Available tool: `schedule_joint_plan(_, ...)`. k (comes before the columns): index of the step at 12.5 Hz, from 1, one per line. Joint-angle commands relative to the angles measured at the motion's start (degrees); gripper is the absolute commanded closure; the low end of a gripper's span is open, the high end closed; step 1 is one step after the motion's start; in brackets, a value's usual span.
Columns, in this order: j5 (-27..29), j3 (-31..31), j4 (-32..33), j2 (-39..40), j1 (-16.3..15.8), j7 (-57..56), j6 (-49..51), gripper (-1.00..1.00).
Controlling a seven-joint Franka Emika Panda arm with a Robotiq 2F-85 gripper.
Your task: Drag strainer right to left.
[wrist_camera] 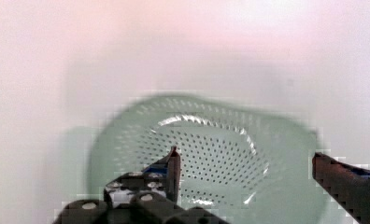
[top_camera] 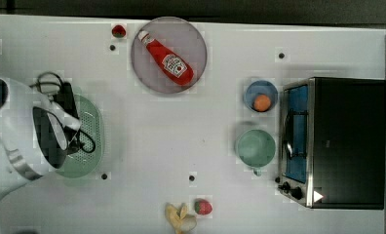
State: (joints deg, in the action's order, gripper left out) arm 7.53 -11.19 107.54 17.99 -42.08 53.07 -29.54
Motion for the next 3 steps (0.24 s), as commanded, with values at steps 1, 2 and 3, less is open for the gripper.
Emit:
schedule_joint_plan(1,-0.9,-10.8,-3.0,-11.5,4.7,-24.1,7.7,-1.0)
schedule_joint_plan(2,-2.5,-14.3,-3.1,-14.8,5.0,-28.4,10.0,-1.0)
schedule_joint_plan(3,-4.5,-17.6,-3.0,-17.9,5.3,-32.5,12.4,-1.0)
